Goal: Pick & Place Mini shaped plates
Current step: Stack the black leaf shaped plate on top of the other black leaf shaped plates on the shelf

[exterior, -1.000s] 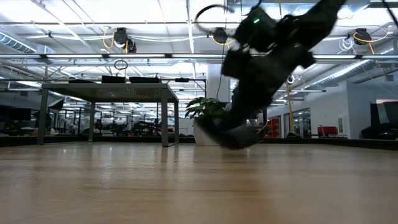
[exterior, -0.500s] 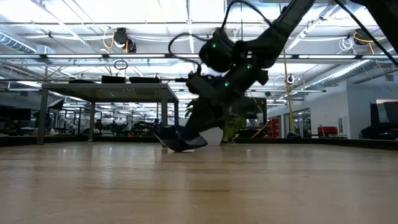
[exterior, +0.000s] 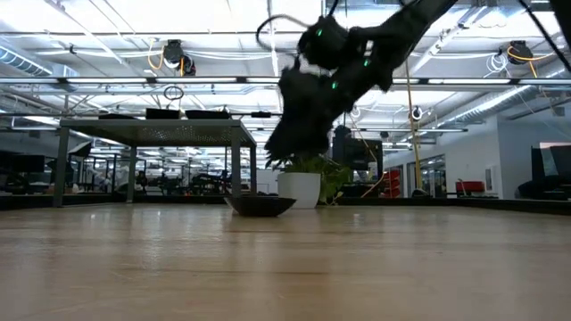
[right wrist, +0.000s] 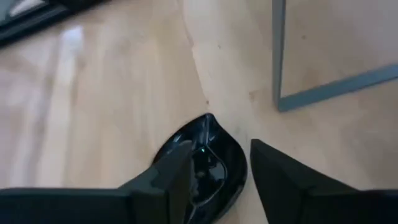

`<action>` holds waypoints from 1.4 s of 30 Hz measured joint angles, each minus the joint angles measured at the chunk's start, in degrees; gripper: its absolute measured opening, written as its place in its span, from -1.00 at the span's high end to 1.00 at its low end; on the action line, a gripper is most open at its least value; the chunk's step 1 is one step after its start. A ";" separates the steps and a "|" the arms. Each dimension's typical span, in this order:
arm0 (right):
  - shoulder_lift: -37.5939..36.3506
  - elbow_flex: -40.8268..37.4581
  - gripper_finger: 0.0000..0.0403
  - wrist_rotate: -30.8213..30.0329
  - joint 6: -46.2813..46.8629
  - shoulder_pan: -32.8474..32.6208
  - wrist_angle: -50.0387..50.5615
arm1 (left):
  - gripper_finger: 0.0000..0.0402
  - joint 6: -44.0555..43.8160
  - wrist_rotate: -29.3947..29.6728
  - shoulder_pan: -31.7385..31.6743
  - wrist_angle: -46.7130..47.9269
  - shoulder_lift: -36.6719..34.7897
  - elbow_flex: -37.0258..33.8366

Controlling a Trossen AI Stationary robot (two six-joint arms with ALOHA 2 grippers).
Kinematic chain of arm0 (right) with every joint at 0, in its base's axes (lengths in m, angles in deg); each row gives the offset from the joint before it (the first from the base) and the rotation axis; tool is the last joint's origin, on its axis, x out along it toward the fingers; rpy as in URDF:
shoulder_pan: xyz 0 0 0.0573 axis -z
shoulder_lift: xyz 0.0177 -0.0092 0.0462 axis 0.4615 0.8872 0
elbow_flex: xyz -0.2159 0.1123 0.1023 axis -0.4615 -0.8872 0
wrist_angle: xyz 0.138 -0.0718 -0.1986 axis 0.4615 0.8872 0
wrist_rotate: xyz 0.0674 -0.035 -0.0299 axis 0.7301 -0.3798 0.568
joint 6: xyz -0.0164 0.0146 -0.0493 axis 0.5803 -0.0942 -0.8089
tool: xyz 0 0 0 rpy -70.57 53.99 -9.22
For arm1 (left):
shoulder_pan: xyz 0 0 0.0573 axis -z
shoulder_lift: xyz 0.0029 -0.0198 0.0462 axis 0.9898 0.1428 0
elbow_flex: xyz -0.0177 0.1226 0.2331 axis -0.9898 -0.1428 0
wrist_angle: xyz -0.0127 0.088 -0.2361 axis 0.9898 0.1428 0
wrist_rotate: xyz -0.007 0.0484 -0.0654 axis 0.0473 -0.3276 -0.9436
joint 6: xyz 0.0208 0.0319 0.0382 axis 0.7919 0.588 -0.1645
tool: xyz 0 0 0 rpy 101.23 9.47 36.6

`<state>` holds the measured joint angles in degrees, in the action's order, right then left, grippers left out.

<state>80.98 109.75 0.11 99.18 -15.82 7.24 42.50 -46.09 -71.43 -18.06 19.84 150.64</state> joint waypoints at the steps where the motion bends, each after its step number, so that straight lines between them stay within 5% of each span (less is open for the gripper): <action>1: -1.94 0.02 0.23 -0.02 -0.02 0.00 1.49 | 0.07 0.00 -0.01 -0.11 0.01 0.00 0.00; 12: -25.74 0.02 0.23 -0.78 -5.86 0.37 20.39 | 0.07 0.09 -0.01 -0.17 0.07 -0.02 0.00; 22: -43.68 -1.06 0.24 -10.03 -8.85 -1.28 32.88 | 0.07 0.09 -0.02 -0.17 0.07 -0.02 0.00; 32: -65.15 -23.07 0.32 -16.74 -1.60 -3.21 21.07 | 0.07 0.07 -0.01 -0.17 0.09 -0.02 0.00; 42: -82.79 -43.79 0.32 -16.96 5.03 -3.15 3.03 | 0.07 0.07 -0.02 -0.17 0.15 -0.02 0.00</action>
<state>-1.81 65.96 -16.85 104.21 -18.97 10.28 42.57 -46.11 -71.60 -17.90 19.82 150.64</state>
